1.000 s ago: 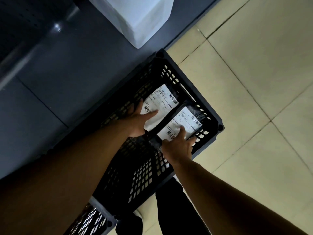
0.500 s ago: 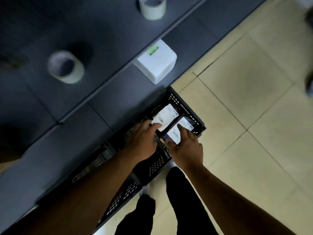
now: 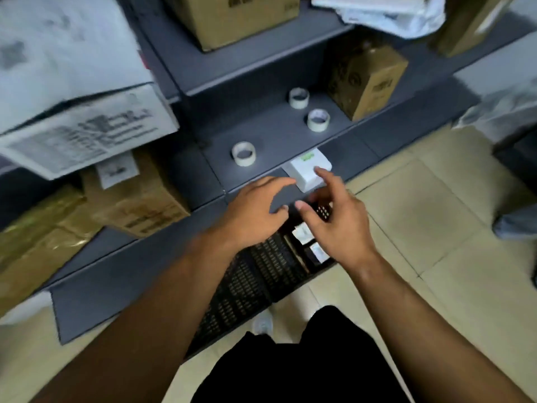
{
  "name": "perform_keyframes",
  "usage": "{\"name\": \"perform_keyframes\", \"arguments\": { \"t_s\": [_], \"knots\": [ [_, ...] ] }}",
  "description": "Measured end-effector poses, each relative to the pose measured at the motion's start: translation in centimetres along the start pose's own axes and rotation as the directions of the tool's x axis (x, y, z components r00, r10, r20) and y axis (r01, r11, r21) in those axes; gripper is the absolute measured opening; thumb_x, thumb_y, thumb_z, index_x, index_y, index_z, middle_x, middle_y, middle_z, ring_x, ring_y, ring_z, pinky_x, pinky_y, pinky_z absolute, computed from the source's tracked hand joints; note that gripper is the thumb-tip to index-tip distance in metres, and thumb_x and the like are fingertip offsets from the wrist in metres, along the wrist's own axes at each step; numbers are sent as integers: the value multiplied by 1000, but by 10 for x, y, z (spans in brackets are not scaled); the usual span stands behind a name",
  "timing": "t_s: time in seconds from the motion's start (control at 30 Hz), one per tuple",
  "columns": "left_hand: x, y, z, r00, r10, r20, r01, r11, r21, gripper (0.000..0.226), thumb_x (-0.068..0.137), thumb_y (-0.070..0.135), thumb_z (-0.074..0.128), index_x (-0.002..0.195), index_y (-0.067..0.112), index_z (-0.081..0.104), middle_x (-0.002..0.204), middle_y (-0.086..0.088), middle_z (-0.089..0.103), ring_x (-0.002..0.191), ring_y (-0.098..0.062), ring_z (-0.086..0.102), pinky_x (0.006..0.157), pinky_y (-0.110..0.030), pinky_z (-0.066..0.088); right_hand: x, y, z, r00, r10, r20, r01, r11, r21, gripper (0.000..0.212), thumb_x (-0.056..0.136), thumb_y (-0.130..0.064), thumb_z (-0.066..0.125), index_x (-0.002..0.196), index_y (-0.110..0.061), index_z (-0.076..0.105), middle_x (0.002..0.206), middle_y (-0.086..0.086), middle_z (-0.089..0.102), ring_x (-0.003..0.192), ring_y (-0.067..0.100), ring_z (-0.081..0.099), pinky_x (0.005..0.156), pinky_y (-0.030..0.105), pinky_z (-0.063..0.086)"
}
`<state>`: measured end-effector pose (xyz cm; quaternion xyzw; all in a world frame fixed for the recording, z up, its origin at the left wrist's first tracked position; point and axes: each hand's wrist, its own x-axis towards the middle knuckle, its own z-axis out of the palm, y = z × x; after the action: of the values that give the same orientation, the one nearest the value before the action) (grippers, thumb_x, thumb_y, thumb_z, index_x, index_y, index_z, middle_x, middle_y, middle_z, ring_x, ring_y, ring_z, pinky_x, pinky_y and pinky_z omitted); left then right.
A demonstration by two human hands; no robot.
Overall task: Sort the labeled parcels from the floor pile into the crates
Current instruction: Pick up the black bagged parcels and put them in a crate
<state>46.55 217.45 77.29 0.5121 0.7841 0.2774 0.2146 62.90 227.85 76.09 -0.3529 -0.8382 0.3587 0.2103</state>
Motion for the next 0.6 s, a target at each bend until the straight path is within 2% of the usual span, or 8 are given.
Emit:
{"name": "perform_keyframes", "arguments": {
  "t_s": [0.07, 0.1, 0.17, 0.2, 0.3, 0.4, 0.53, 0.6],
  "knots": [
    [-29, 16, -16, 999, -7, -53, 6, 1000, -7, 50, 94, 27, 61, 142, 37, 50, 144, 10, 54, 133, -14, 48, 109, -31, 39, -5, -24, -21, 996, -84, -15, 84, 995, 51, 60, 88, -49, 71, 142, -37, 48, 96, -15, 69, 95, 12, 65, 86, 33, 52],
    [-44, 23, -22, 996, -15, -87, 13, 1000, -19, 49, 95, 28, 61, 142, 37, 51, 143, 11, 54, 133, -13, 48, 107, -29, 38, -8, -34, -30, 992, -126, -10, 126, 989, 75, 57, 89, -45, 73, 141, -36, 50, 95, -15, 68, 93, 10, 64, 84, 25, 49],
    [-74, 38, -32, 987, -39, -157, 33, 999, -42, 47, 96, 28, 61, 141, 37, 51, 139, 13, 56, 131, -9, 49, 104, -24, 36, -17, -53, -43, 978, -205, 35, 199, 971, 134, 54, 90, -39, 73, 139, -33, 52, 97, -13, 68, 94, 9, 62, 80, 13, 42],
    [-90, 46, -37, 980, -58, -191, 49, 997, -51, 46, 96, 28, 61, 141, 36, 52, 138, 13, 56, 130, -8, 49, 105, -23, 36, -22, -61, -47, 968, -240, 67, 227, 960, 163, 53, 90, -36, 73, 139, -32, 53, 97, -13, 68, 95, 10, 63, 80, 12, 41],
    [-140, 66, -47, 957, -119, -266, 102, 992, -77, 46, 97, 25, 63, 141, 35, 53, 136, 12, 57, 128, -3, 49, 109, -21, 38, -42, -80, -48, 934, -324, 150, 285, 930, 233, 54, 91, -31, 73, 141, -32, 52, 99, -12, 68, 95, 11, 65, 81, 16, 44],
    [-188, 78, -52, 925, -162, -344, 144, 987, -76, 47, 96, 22, 65, 141, 32, 55, 138, 13, 58, 127, 1, 49, 105, -9, 34, -64, -97, -41, 892, -394, 220, 322, 898, 301, 59, 91, -31, 73, 144, -32, 49, 101, -11, 68, 97, 12, 65, 83, 22, 48],
    [-248, 83, -59, 873, -211, -439, 195, 977, -82, 49, 96, 19, 65, 142, 31, 54, 137, 15, 58, 128, 3, 50, 105, -14, 38, -95, -128, -22, 833, -471, 290, 365, 862, 351, 60, 92, -36, 71, 146, -34, 47, 103, -13, 68, 101, 11, 65, 85, 32, 52],
    [-281, 79, -65, 837, -250, -487, 221, 968, -117, 52, 96, 18, 65, 144, 31, 52, 135, 16, 59, 127, 4, 50, 101, -11, 38, -113, -151, -10, 795, -508, 332, 395, 848, 353, 58, 91, -41, 69, 145, -37, 47, 103, -15, 67, 103, 8, 64, 87, 33, 52]
  ]
}}
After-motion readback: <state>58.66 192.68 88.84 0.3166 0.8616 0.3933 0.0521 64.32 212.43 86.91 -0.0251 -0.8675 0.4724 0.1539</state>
